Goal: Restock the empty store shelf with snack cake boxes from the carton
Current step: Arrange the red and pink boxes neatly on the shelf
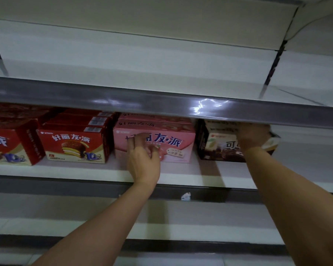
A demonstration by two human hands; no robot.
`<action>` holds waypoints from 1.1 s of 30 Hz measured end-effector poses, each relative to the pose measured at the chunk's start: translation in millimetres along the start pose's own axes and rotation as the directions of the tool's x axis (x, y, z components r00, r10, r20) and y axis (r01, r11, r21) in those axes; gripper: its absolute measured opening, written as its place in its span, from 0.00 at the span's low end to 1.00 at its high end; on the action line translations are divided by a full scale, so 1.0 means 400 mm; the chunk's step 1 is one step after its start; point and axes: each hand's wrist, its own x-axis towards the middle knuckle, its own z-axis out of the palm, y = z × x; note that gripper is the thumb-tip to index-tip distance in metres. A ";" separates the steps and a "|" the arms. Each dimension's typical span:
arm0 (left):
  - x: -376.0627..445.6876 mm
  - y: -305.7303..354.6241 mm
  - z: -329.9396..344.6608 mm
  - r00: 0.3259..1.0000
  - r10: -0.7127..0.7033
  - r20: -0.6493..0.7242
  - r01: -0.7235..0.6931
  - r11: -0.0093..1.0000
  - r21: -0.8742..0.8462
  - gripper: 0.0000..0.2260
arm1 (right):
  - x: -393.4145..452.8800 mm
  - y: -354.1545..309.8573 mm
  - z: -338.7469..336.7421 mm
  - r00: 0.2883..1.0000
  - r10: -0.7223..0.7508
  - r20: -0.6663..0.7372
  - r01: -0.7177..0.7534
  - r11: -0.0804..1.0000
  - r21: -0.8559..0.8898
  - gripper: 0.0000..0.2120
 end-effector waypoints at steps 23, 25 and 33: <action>-0.188 0.191 0.360 0.917 -0.091 0.388 0.129 0.989 -0.072 0.32 | 0.244 0.362 -0.015 0.671 -0.132 0.730 -0.586 0.508 0.631 0.25; -0.180 0.196 0.379 0.910 -0.111 0.399 0.169 0.979 -0.112 0.32 | 0.246 0.352 -0.007 0.655 -0.158 0.739 -0.615 0.456 0.643 0.23; -0.172 0.197 0.431 0.929 -0.162 0.333 0.254 0.934 -0.252 0.41 | 0.239 0.347 0.005 0.646 -0.137 0.751 -0.654 0.408 0.637 0.19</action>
